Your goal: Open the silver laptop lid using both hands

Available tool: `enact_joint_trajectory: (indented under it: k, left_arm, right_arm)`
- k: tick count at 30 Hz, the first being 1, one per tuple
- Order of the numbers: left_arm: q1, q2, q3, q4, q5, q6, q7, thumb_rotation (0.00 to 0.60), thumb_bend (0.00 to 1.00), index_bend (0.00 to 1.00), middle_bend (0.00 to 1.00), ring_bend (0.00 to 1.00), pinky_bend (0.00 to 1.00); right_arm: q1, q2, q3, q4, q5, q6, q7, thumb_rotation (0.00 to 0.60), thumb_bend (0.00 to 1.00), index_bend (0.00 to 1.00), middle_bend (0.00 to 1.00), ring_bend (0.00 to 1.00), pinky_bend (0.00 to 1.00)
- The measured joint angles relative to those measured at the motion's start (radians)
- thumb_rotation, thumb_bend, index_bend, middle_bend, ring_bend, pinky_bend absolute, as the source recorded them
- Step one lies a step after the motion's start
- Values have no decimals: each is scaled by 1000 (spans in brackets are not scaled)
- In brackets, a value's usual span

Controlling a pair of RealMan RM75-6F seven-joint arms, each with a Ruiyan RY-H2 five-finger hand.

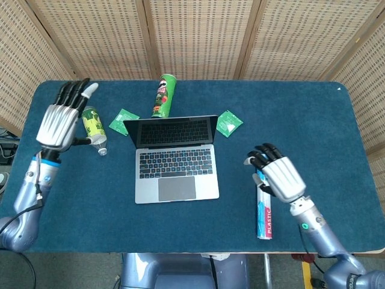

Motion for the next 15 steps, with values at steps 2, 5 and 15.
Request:
enact_joint_trajectory:
  k: [2, 5, 15]
  left_arm:
    - [69, 8, 34, -10, 20, 49, -36, 600, 0, 0, 0, 0, 0]
    - [161, 10, 89, -22, 41, 113, -79, 600, 0, 0, 0, 0, 0]
    - [424, -14, 278, 34, 202, 321, -201, 600, 0, 0, 0, 0, 0]
  right_arm:
    - [-48, 21, -8, 50, -16, 70, 65, 600, 176, 268, 178, 51, 9]
    - [-123, 47, -30, 119, -31, 143, 136, 600, 17, 188, 59, 0, 0]
    - [-296, 61, -92, 198, -22, 262, 174, 600, 0, 7, 0, 0, 0]
